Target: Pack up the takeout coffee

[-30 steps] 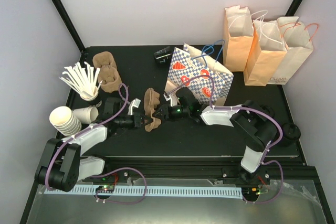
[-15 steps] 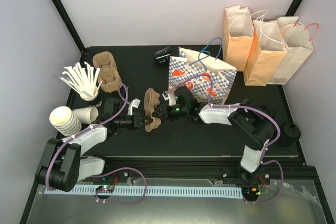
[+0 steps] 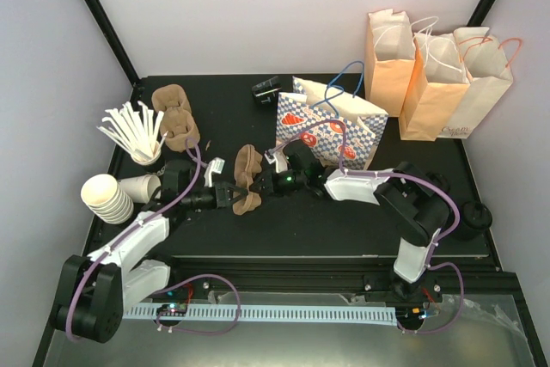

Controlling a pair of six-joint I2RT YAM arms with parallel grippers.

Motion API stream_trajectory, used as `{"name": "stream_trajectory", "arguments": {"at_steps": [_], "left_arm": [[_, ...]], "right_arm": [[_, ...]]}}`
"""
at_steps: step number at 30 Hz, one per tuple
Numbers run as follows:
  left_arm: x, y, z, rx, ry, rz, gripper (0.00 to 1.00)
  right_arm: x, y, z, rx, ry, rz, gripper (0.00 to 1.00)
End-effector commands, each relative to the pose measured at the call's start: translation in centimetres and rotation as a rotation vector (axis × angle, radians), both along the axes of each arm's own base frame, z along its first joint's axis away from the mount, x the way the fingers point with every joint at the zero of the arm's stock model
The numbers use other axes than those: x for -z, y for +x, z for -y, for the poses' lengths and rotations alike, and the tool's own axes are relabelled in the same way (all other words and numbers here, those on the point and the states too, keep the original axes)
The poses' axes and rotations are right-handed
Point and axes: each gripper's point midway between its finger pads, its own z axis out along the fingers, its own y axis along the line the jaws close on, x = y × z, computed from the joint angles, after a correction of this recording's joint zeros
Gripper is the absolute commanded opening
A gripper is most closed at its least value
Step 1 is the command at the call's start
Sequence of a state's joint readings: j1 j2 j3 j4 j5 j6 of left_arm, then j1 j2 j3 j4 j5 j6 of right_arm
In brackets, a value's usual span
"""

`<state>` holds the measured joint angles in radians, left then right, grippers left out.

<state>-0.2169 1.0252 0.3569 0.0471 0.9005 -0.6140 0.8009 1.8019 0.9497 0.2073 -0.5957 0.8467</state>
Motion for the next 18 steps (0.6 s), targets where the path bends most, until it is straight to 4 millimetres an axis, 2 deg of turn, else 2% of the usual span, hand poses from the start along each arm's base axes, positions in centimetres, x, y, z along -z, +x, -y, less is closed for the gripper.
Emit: {"name": "stream_trajectory", "arguments": {"at_steps": [1, 5, 7, 13, 18], "left_arm": [[-1.6, 0.5, 0.1, 0.000, -0.025, 0.017, 0.17], [0.4, 0.9, -1.0, -0.039, 0.095, -0.021, 0.27], [0.8, 1.1, -1.3, -0.052, 0.129, -0.021, 0.35], [0.6, 1.9, -1.0, -0.061, 0.105, -0.022, 0.53], [0.5, 2.9, -0.6, -0.072, 0.061, -0.032, 0.58]], "right_arm": [[2.7, 0.2, 1.4, 0.040, -0.116, -0.016, 0.20], [2.5, 0.2, 1.2, 0.031, -0.102, -0.016, 0.20], [2.4, 0.1, 1.1, 0.028, -0.096, -0.016, 0.19], [2.3, 0.1, 0.9, 0.020, -0.086, -0.016, 0.20], [2.2, 0.0, 0.8, 0.013, -0.081, -0.014, 0.20]]}}
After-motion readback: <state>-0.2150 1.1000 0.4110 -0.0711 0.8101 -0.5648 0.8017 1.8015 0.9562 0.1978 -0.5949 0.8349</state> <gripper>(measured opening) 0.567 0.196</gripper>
